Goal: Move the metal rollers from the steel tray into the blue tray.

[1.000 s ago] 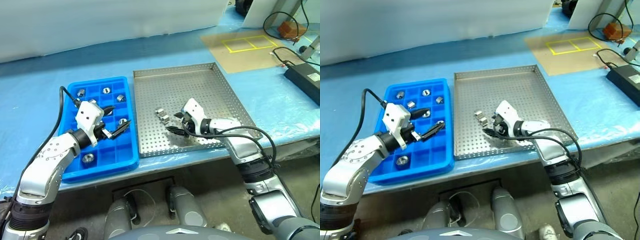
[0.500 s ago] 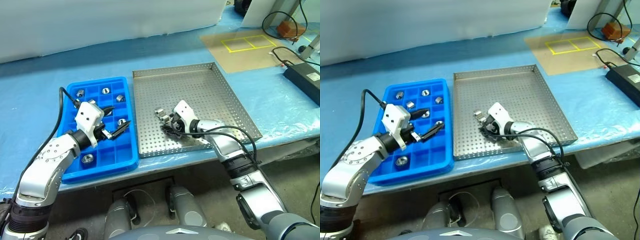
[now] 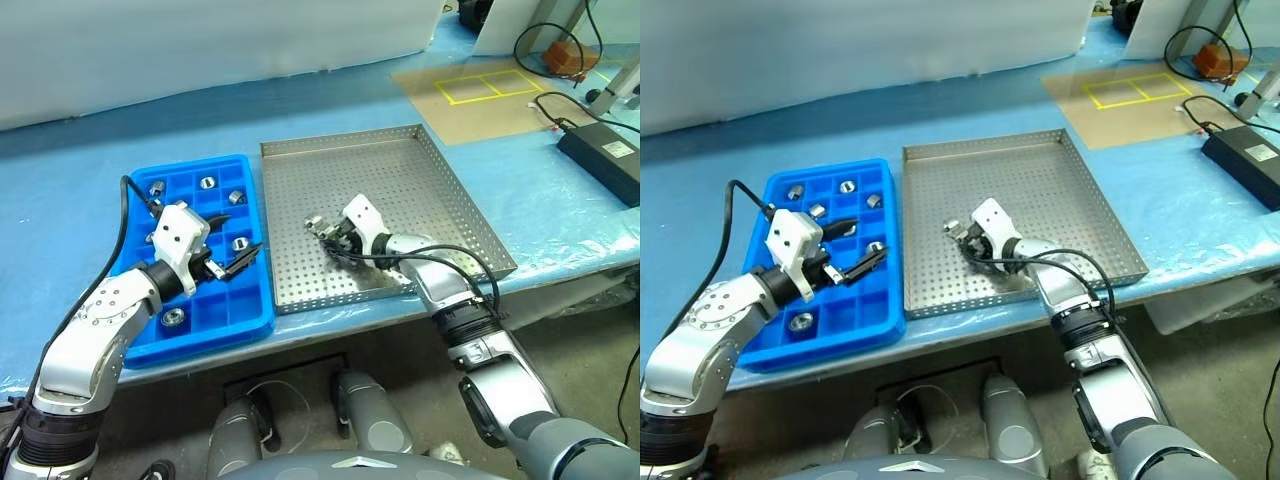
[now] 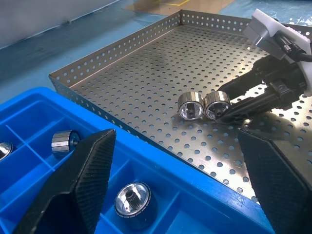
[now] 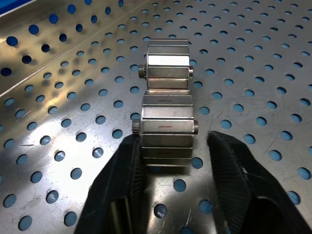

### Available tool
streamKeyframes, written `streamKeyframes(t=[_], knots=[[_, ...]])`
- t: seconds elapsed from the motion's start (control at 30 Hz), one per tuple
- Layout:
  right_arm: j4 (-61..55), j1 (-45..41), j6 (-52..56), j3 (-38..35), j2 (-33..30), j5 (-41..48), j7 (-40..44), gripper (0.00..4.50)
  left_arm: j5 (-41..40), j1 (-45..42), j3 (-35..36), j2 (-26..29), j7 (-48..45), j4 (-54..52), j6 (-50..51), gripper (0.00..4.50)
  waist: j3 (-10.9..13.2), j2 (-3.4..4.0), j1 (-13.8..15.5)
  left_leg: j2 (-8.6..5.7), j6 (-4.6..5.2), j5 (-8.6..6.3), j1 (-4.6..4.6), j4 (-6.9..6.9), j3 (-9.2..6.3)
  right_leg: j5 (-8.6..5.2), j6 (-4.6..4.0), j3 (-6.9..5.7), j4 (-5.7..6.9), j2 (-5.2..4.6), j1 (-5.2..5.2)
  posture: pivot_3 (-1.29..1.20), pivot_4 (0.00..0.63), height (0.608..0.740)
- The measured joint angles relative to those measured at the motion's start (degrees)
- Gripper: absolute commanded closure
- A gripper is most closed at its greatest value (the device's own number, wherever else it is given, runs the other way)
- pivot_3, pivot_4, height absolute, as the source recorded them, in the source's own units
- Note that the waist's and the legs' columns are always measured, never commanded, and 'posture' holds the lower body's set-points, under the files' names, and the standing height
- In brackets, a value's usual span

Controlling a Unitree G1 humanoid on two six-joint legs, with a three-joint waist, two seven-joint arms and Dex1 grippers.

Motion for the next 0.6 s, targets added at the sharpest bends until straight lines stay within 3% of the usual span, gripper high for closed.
streamKeyframes(t=[0.17, 0.43, 0.6], knots=[[-0.07, -0.11, -0.06, -0.06, 0.14, 0.48, 1.62, 3.81, 0.00, -0.53, -0.18, -0.13, 0.01, 0.00, 0.06, 0.31, 0.00, 0.00, -0.07, 0.00, 0.04, -0.03, -0.05, -0.10, -0.01, 0.11, -0.18, -0.02, -0.02, 0.00, -0.06, -0.53, 0.150, 0.740], [-0.13, -1.33, 1.25, -0.58, -1.26, 2.01, 5.52, 3.81, 0.09, -2.00, -0.77, -0.22, -0.38, 0.33, 0.07, 0.31, 0.01, 0.01, -0.03, -0.02, 0.06, -0.04, -0.12, -0.09, -0.01, 0.11, -0.19, -0.04, -0.04, 0.00, -0.08, -0.55, 0.150, 0.740], [-3.35, -5.31, 11.38, -5.89, -2.77, 11.56, 12.56, 3.81, 3.99, -4.16, -4.61, 0.96, -3.73, 2.77, -4.22, 0.31, 0.01, 0.01, -0.04, -0.01, 0.06, -0.04, -0.06, -0.07, -0.03, 0.11, -0.18, -0.04, -0.04, 0.00, -0.01, -0.55, 0.150, 0.740]])
